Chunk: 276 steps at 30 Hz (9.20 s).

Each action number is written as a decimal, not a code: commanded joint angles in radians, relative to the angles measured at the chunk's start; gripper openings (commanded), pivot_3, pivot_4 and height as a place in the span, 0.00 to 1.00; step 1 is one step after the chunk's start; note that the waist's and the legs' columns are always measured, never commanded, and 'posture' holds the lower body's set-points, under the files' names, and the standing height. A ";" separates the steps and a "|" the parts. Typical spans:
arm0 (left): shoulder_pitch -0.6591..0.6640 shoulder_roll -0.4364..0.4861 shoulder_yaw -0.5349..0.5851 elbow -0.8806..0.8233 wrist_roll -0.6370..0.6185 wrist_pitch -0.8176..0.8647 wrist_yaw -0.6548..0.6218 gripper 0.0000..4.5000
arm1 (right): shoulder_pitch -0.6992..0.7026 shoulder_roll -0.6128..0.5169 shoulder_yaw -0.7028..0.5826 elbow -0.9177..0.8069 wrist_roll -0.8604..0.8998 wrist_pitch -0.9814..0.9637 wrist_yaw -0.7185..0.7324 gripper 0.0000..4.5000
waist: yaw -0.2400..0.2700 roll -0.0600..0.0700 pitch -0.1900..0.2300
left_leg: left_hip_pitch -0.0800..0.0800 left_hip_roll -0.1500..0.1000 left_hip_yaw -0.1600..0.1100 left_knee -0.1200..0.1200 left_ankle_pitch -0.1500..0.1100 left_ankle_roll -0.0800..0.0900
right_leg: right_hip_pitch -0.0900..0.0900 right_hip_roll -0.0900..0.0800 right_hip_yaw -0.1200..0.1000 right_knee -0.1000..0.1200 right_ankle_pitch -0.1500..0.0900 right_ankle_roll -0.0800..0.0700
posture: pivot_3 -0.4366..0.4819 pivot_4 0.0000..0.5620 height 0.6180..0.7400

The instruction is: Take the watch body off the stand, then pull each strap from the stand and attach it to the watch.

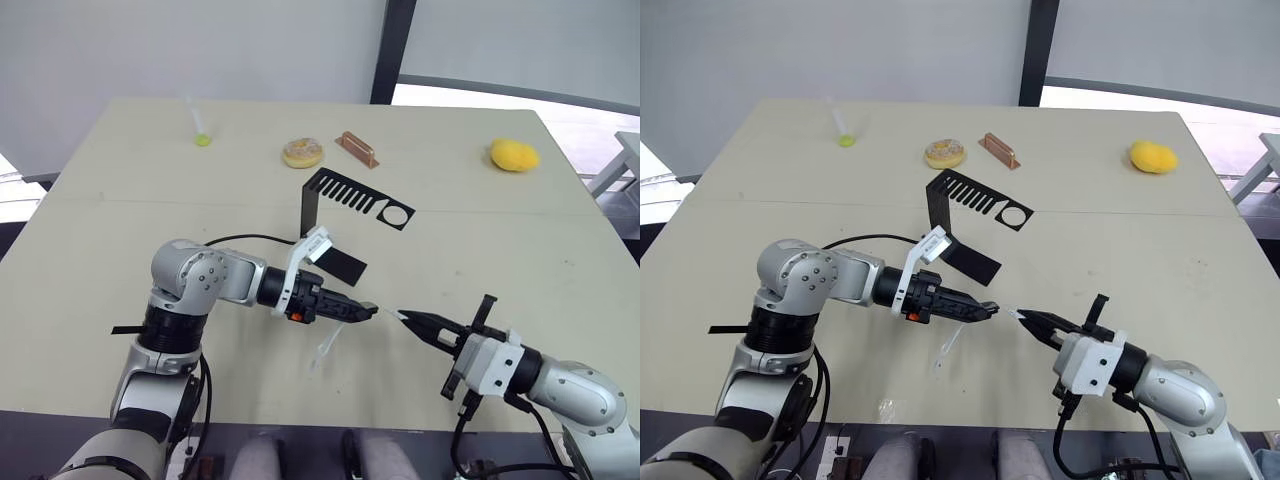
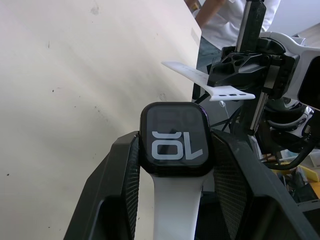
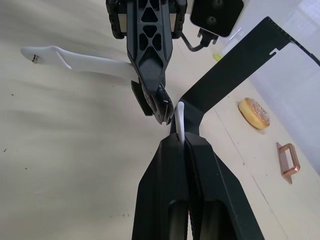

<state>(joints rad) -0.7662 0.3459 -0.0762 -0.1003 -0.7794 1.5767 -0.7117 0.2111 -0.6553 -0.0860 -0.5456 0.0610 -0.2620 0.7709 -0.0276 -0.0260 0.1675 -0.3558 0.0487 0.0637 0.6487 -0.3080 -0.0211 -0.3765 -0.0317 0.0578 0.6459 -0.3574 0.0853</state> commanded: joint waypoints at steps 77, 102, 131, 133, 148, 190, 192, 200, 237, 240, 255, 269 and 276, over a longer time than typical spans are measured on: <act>0.010 -0.038 0.036 -0.046 -0.039 0.009 0.050 0.35 | -0.010 -0.008 0.023 0.017 0.011 -0.034 -0.011 0.00 | 0.000 0.000 0.000 | 0.000 0.000 0.000 0.000 0.000 -0.001 | 0.000 0.000 0.000 0.000 0.000 0.000 | 0.48 0.27 1.00; 0.016 -0.042 0.015 -0.037 -0.035 -0.012 0.051 0.35 | -0.022 -0.011 0.025 0.015 0.015 -0.025 -0.013 0.00 | 0.000 0.000 0.000 | 0.000 0.000 0.000 0.000 0.000 -0.001 | 0.000 0.000 0.000 -0.001 0.000 0.000 | 0.48 0.27 1.00; 0.031 -0.034 0.015 -0.048 -0.037 -0.010 0.053 0.35 | -0.012 -0.035 0.013 0.023 0.026 -0.039 -0.015 0.00 | 0.000 0.000 0.000 | 0.000 0.000 0.000 0.000 0.000 -0.001 | 0.000 0.000 0.000 -0.001 0.000 0.000 | 0.48 0.27 1.00; 0.032 -0.036 0.016 -0.049 -0.038 -0.008 0.054 0.35 | -0.013 -0.035 0.016 0.025 0.026 -0.040 -0.014 0.00 | 0.000 0.000 0.000 | 0.000 0.000 0.000 0.000 0.000 -0.001 | 0.000 0.000 0.000 -0.001 0.000 0.000 | 0.48 0.27 1.00; 0.024 -0.045 0.017 -0.046 -0.037 -0.007 0.057 0.35 | -0.031 -0.030 0.038 0.037 0.018 -0.042 -0.016 0.00 | 0.000 0.000 0.000 | 0.000 0.000 0.000 0.000 0.000 -0.001 | 0.000 0.000 0.000 -0.001 0.000 0.000 | 0.48 0.27 1.00; 0.023 -0.046 0.021 -0.051 -0.042 0.001 0.062 0.35 | -0.023 -0.034 0.033 0.040 0.017 -0.048 -0.014 0.00 | 0.000 0.000 0.000 | 0.000 0.000 0.000 -0.001 0.000 -0.001 | 0.000 0.000 0.000 -0.001 0.000 0.000 | 0.48 0.27 1.00; 0.023 -0.047 0.022 -0.051 -0.041 0.001 0.062 0.35 | -0.023 -0.033 0.034 0.041 0.018 -0.050 -0.013 0.00 | 0.000 0.000 0.000 | 0.000 0.000 0.000 -0.001 0.000 -0.001 | 0.000 0.000 0.000 -0.001 0.000 0.000 | 0.48 0.27 1.00; 0.023 -0.043 0.022 -0.049 -0.040 0.000 0.061 0.35 | -0.017 -0.035 0.036 0.040 0.018 -0.056 -0.011 0.00 | 0.000 0.000 0.000 | 0.000 0.000 0.000 -0.001 0.000 -0.001 | 0.000 0.000 0.000 -0.001 0.000 0.000 | 0.48 0.27 1.00; 0.033 -0.046 0.020 -0.065 -0.046 0.010 0.061 0.35 | -0.025 -0.035 0.037 0.052 0.013 -0.053 -0.013 0.00 | 0.000 0.000 0.000 | 0.000 0.000 0.000 -0.001 0.000 -0.001 | 0.000 0.000 0.000 -0.001 0.000 0.000 | 0.48 0.27 1.00; 0.033 -0.042 0.022 -0.063 -0.045 0.009 0.060 0.35 | -0.014 -0.041 0.024 0.052 0.018 -0.057 -0.010 0.00 | 0.000 0.000 0.000 | 0.000 0.000 0.000 -0.001 0.000 -0.001 | 0.000 0.000 0.000 -0.001 0.000 0.000 | 0.48 0.27 1.00; 0.043 -0.043 0.017 -0.067 -0.041 0.009 0.060 0.35 | -0.004 -0.046 0.002 0.041 0.029 -0.056 -0.013 0.00 | 0.000 0.000 0.000 | 0.000 0.000 0.000 -0.001 0.000 -0.001 | 0.000 0.000 0.000 -0.001 0.000 0.000 | 0.48 0.27 1.00; 0.039 -0.051 0.023 -0.057 -0.036 0.008 0.068 0.35 | 0.001 -0.048 0.012 0.033 0.029 -0.055 -0.003 0.00 | 0.000 0.000 0.000 | 0.000 0.000 0.000 -0.001 0.000 -0.001 | 0.000 0.000 0.000 -0.001 0.000 0.000 | 0.48 0.27 1.00; 0.039 -0.062 0.026 -0.059 -0.037 0.011 0.076 0.35 | -0.009 -0.048 0.023 0.035 0.028 -0.054 -0.002 0.00 | 0.000 0.000 0.000 | 0.000 0.000 0.000 -0.001 0.000 -0.001 | 0.000 0.000 0.000 -0.001 0.000 0.000 | 0.48 0.27 1.00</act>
<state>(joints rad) -0.7228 0.2939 -0.0577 -0.1418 -0.7970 1.5844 -0.6337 0.2083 -0.6967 -0.0611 -0.4834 0.0711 -0.3050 0.7626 -0.0274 -0.0263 0.1678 -0.3559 0.0487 0.0637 0.6480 -0.3082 -0.0219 -0.3764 -0.0321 0.0578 0.6445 -0.3574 0.0853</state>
